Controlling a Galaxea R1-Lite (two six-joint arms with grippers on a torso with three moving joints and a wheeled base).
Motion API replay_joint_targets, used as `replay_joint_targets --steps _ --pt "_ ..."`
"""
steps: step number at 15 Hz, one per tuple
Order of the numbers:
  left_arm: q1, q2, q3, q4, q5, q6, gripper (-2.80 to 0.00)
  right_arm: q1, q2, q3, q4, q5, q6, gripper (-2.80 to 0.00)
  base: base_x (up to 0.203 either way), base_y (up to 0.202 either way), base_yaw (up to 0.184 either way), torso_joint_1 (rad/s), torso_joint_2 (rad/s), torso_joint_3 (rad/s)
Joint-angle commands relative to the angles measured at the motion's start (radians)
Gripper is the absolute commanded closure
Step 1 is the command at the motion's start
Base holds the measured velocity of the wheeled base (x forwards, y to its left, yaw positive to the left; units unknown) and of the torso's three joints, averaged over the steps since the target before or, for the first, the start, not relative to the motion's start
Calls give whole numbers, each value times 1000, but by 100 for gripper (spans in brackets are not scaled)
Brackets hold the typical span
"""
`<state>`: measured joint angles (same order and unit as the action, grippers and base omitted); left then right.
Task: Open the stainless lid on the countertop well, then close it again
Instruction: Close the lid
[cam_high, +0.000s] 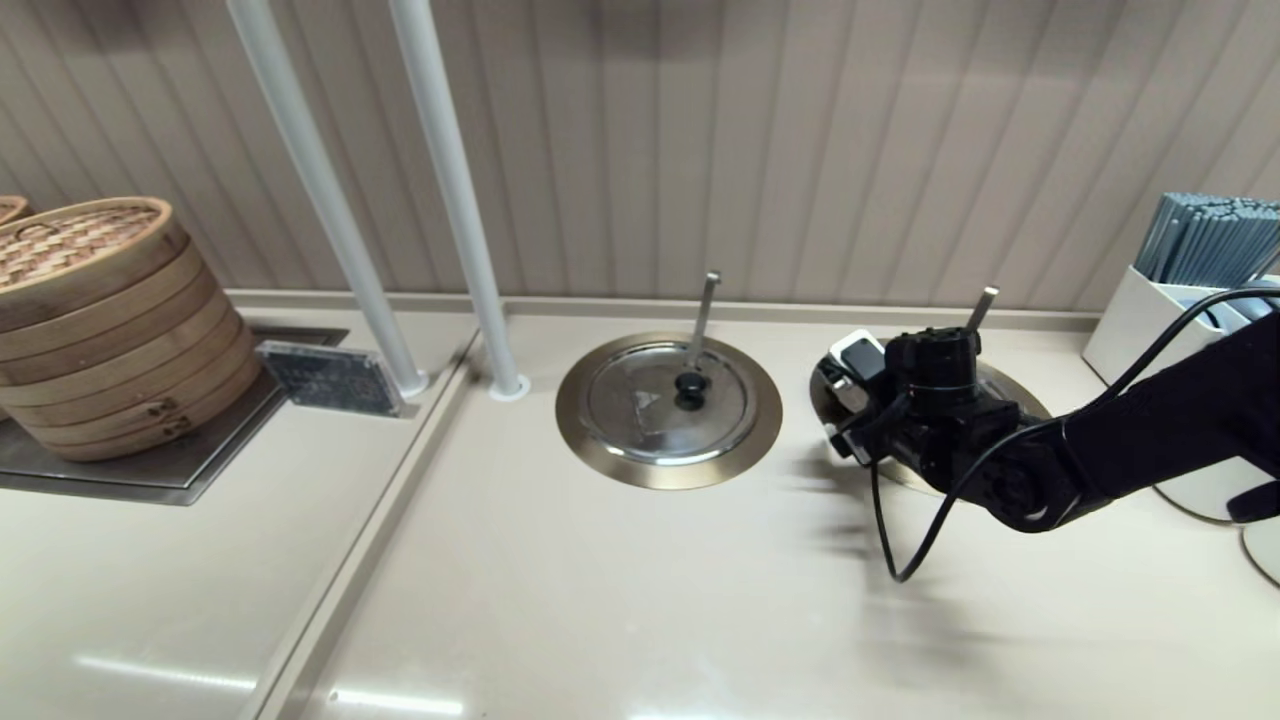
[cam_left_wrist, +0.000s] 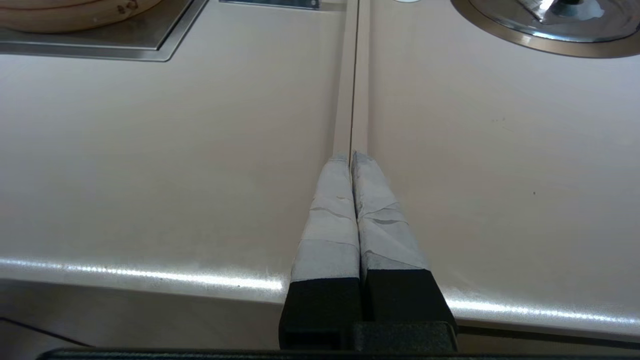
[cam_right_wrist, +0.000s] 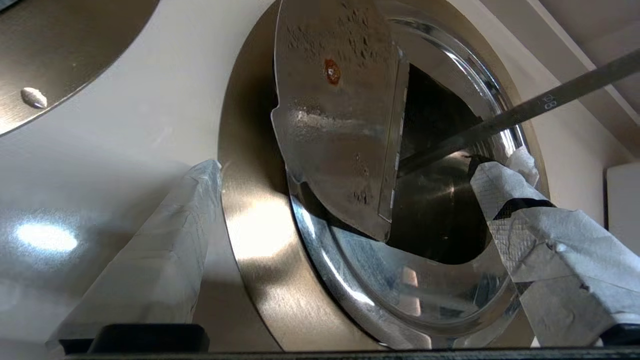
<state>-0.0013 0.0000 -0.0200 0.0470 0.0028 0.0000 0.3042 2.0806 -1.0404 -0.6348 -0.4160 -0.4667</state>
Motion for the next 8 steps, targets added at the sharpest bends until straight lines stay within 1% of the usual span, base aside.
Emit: replay_joint_targets --steps 1,8 --pt "0 0 0 1 0 0 0 -7 7 -9 -6 -1 -3 -280 0 0 0 0 0 0" --pt "0 0 0 1 1 0 0 -17 -13 -12 -45 -4 -6 -280 0 0 0 0 0 0"
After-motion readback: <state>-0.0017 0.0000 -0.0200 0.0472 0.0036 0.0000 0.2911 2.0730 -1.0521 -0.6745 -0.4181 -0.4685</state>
